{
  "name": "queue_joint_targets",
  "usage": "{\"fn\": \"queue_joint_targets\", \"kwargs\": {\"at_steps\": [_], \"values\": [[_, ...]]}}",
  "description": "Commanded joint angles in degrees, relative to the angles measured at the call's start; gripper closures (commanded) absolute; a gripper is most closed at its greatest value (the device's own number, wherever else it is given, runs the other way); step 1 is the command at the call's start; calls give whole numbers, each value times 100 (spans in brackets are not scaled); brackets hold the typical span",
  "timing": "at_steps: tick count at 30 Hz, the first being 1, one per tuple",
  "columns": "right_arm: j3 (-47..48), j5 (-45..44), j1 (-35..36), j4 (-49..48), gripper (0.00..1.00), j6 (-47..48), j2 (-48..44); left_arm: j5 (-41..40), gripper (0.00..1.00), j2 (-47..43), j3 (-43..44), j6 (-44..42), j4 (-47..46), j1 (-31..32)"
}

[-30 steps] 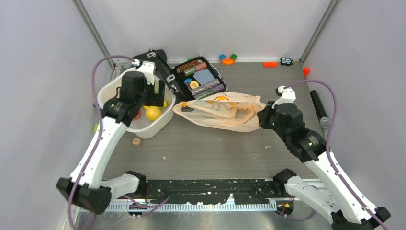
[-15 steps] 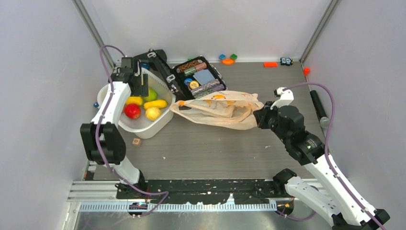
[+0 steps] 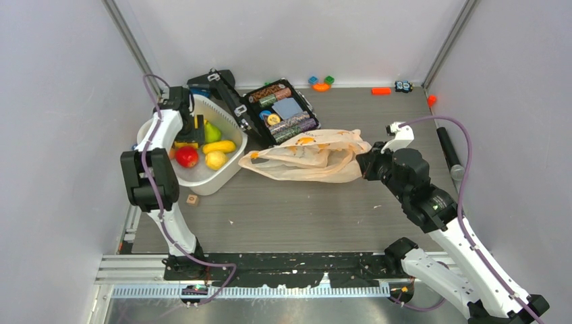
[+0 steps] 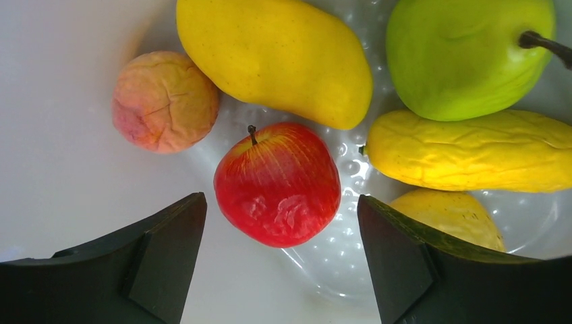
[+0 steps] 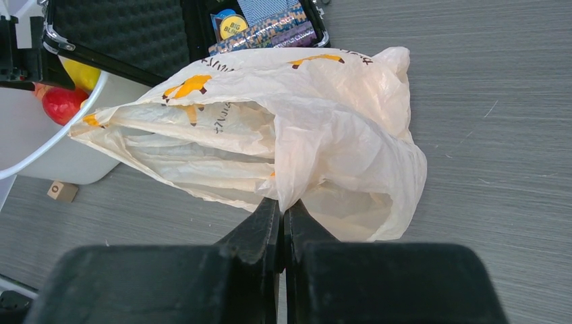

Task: Place the fake fruits into the plastic bag and tie a complex knot
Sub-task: Pick up the fake fruit from the bin.

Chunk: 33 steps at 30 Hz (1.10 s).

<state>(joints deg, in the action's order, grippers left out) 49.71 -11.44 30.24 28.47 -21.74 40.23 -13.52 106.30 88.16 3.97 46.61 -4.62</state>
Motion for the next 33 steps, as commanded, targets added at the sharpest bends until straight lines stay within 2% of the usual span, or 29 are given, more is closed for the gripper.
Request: {"fn": "queue_joint_targets", "kwargs": {"at_steps": [1,6,8,12,17,19,25,33], "values": [[102,-23,-2,-293,95,-13,-77,69,14,175,202,-82,67,-89],[71,-8,-7,-297,95,-55,-72,-222,11,354,193,-124,125,-98],[55,11,-8,-329,95,-77,-73,-190,7,421,184,-116,127,-107],[38,35,-7,-340,95,-110,-59,-168,6,447,208,-132,173,-126],[32,4,-3,-332,95,-125,-104,-70,16,570,213,-139,181,-122],[19,-6,-4,-329,95,-139,-133,-122,25,665,227,-158,206,-127],[-5,-45,-2,-307,95,-151,-181,-2,43,679,228,-172,240,-122],[-22,-72,-5,-307,95,-178,-215,-115,49,222,155,-158,133,-121]]}}
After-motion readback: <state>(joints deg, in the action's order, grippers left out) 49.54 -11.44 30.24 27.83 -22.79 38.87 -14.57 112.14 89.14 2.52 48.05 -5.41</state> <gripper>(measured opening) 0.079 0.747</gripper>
